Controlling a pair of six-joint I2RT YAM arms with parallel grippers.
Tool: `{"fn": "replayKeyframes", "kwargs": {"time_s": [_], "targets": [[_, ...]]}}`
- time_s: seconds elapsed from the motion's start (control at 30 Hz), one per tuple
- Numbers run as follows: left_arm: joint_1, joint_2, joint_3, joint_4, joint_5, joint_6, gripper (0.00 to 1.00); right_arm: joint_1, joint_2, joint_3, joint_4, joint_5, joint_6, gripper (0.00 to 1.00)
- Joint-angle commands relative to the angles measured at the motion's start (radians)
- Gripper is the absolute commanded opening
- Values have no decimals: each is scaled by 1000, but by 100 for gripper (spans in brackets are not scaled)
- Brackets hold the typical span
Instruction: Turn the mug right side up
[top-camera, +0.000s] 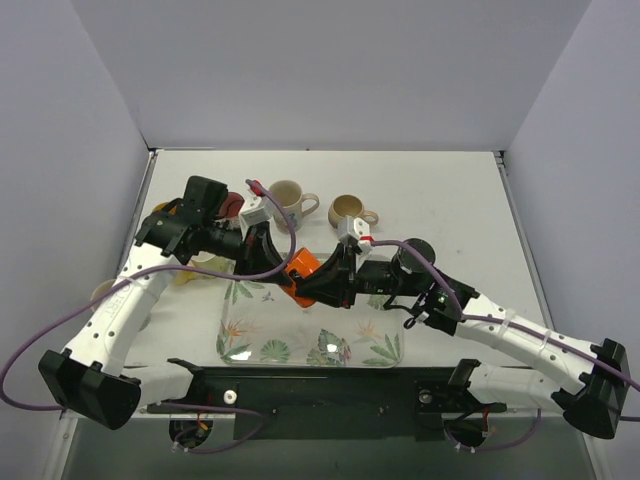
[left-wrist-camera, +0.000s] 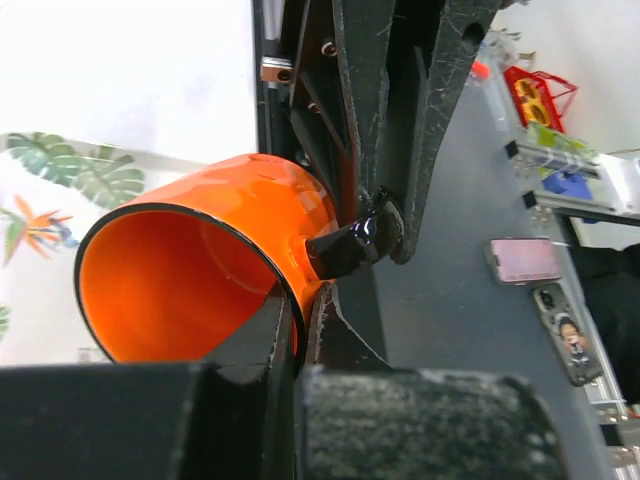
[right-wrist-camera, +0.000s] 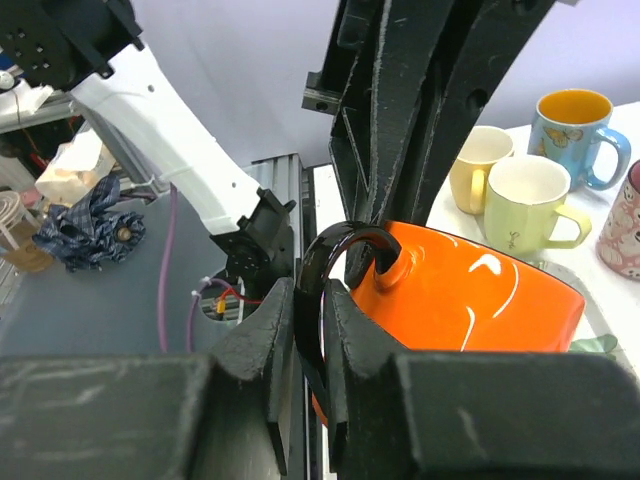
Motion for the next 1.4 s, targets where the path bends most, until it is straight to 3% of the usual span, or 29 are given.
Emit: {"fn": "replayKeyframes", "kwargs": {"time_s": [0.0,0.1,0.13,0.17,0.2,0.27,0.3,0.33,0.37,0.53,0.67,0.73,0.77,0.9,1.03,1.1,1.17,1.27,1.37], "targets": [[-5,-11,34,30,-37,29,0,-16,-67,-6,164,22,-11,0],[-5,-25,61,16,-170,0,0,-38,-70,-14,101,110,-18,0],[-5,-27,75,28,-309,-53,0,-41,-71,-3,21,132,-31,5],[-5,-24,86,33,-383,-73,0,-41,-69,4,-26,193,-64,16],[-5,-22,95,28,-551,-99,0,-41,-67,26,-126,234,-75,44],[-3,-10,112,-14,-737,-101,0,-42,-58,46,-228,334,-95,56],[-5,-4,113,-47,-785,-101,0,-42,-57,46,-245,403,-87,57],[-3,-2,107,-59,-825,-101,0,-45,-61,38,-261,429,-83,64],[-5,-7,88,-56,-842,-104,0,-44,-64,23,-262,477,-80,89],[-11,39,49,34,-951,-136,0,-70,-90,23,-366,809,13,91],[-34,168,157,74,-1025,-164,0,-171,-75,121,-661,1117,128,92],[-90,238,228,70,-1048,-172,0,-228,-63,159,-805,1318,231,100],[-112,266,253,67,-1074,-169,0,-283,-61,169,-881,1345,251,100],[-247,422,441,61,-1158,-158,0,-505,-98,121,-988,1339,343,100],[-371,634,691,13,-1170,-139,0,-781,-164,34,-1003,1206,422,100],[-427,775,855,-34,-1178,-133,0,-888,-195,-5,-1003,1166,428,100],[-480,959,1117,-82,-1184,-129,0,-982,-218,-31,-1002,1120,423,99],[-516,1113,1303,-79,-1212,-107,0,-1033,-239,-60,-1003,1089,425,99],[-540,1161,1272,101,-1235,-75,0,-1035,-239,-60,-997,1079,413,98]]}}
